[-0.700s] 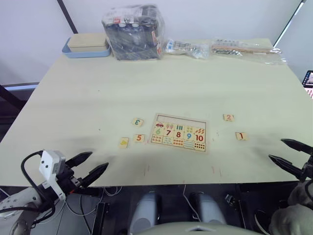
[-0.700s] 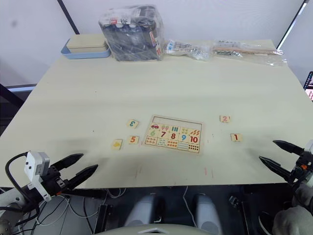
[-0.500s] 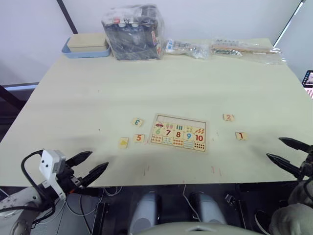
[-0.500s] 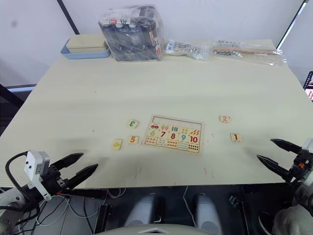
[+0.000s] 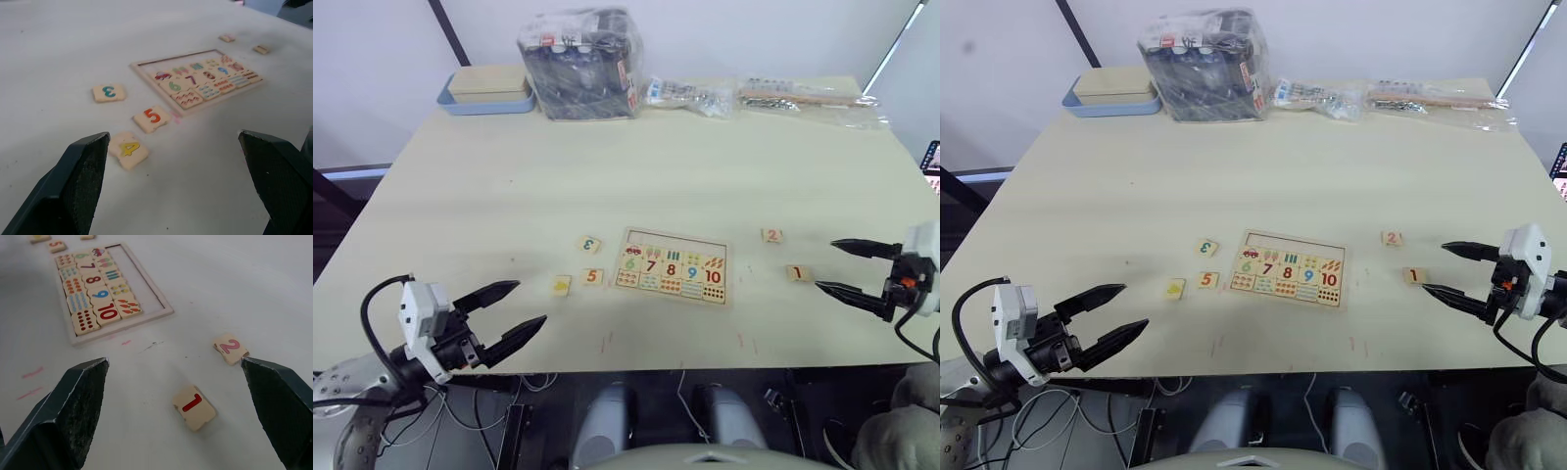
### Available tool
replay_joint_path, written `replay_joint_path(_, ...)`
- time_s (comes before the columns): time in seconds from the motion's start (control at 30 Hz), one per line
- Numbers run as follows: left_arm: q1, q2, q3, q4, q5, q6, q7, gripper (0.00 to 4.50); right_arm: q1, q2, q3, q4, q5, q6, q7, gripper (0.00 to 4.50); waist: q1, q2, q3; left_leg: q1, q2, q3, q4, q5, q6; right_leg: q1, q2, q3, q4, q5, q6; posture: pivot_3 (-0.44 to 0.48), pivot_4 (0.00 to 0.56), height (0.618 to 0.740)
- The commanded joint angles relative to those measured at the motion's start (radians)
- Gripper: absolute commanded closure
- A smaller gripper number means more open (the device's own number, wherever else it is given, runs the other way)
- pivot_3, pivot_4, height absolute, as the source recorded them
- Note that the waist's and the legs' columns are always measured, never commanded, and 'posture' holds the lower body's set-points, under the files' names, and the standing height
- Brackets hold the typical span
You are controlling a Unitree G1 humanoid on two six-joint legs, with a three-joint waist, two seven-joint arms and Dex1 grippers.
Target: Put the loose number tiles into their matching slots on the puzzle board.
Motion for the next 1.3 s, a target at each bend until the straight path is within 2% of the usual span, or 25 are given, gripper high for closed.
replay_joint_path(0.03, -0.024, 0.043, 0.008, 0.046, -0.042, -0.074, -0.165, 0.07, -0.133, -0.051, 0.086, 0.063, -0.053, -0.033, 0.091, 0.0, -0.002, 0.0, 0.0, 0.0, 0.0, 0.0, 0.0, 0.0, 0.0, 0.0, 0.0, 0.0, 0.0, 0.0, 0.0, 0.0, 0.15, 0.74)
replay_joint_path(0.23, -0.069, 0.13, 0.016, 0.175, -0.101, -0.06, -0.373, 0.07, -0.389, -0.041, 0.264, 0.328, -0.195, -0.163, 0.228, 0.0, -0.003, 0.001, 0.001, 0.001, 0.0, 0.001, 0.0, 0.0, 0.0, 0.0, 0.001, 0.0, 0.001, 0.0, 0.0, 0.0, 0.15, 0.74)
replay_joint_path(0.43, -0.084, 0.127, 0.016, 0.203, -0.093, -0.086, -0.412, 0.07, -0.52, -0.013, 0.348, 0.574, -0.299, -0.305, 0.281, 0.0, -0.002, 0.001, 0.001, 0.0, 0.0, 0.001, 0.0, 0.0, 0.0, 0.0, 0.001, 0.0, 0.0, 0.0, 0.0, 0.0, 0.15, 0.74)
replay_joint_path(0.63, -0.081, 0.106, 0.015, 0.196, -0.097, -0.101, -0.403, 0.07, -0.571, 0.024, 0.375, 0.698, -0.349, -0.395, 0.302, 0.0, -0.005, 0.001, 0.001, 0.001, 0.0, 0.001, 0.0, 0.0, 0.0, 0.0, 0.001, 0.0, 0.001, 0.0, 0.0, 0.0, 0.15, 0.74)
replay_joint_path(0.9, -0.079, 0.085, 0.024, 0.211, -0.099, -0.143, -0.427, 0.07, -0.582, 0.059, 0.385, 0.781, -0.39, -0.463, 0.294, 0.0, -0.005, 0.002, 0.001, 0.001, 0.0, 0.001, 0.0, 0.0, -0.001, 0.0, 0.001, 0.0, 0.001, 0.0, 0.0, 0.0, 0.15, 0.74)
replay_joint_path(0.97, -0.078, 0.084, 0.028, 0.219, -0.105, -0.148, -0.435, 0.0, -0.58, 0.061, 0.385, 0.789, -0.394, -0.468, 0.294, 0.51, -0.005, 0.002, 0.001, 0.001, 0.0, 0.001, 0.0, 0.0, -0.001, 0.0, 0.001, 0.0, 0.001, 0.0, 0.0, 0.0, 0.15, 0.74)
replay_joint_path(1.0, -0.079, 0.084, 0.031, 0.224, -0.108, -0.15, -0.438, 0.0, -0.579, 0.062, 0.384, 0.794, -0.396, -0.473, 0.292, 0.93, -0.006, 0.002, 0.001, 0.001, 0.0, 0.001, 0.0, 0.0, -0.001, 0.0, 0.001, 0.0, 0.001, 0.0, 0.0, 0.0, 0.15, 0.74)
replay_joint_path(1.07, -0.075, 0.085, 0.037, 0.238, -0.11, -0.155, -0.447, 0.0, -0.576, 0.064, 0.381, 0.801, -0.401, -0.487, 0.284, 1.39, -0.006, 0.002, 0.001, 0.001, 0.0, 0.001, 0.0, 0.0, -0.001, 0.0, 0.001, 0.0, 0.001, 0.0, 0.0, 0.0, 0.15, 0.74)
replay_joint_path(1.3, -0.061, 0.076, 0.046, 0.275, -0.1, -0.18, -0.461, 0.0, -0.572, 0.07, 0.372, 0.821, -0.402, -0.516, 0.267, 1.39, -0.009, 0.002, 0.001, 0.001, 0.0, 0.001, 0.0, 0.0, -0.001, 0.0, 0.001, 0.0, 0.001, 0.0, 0.0, 0.0, 0.15, 0.74)
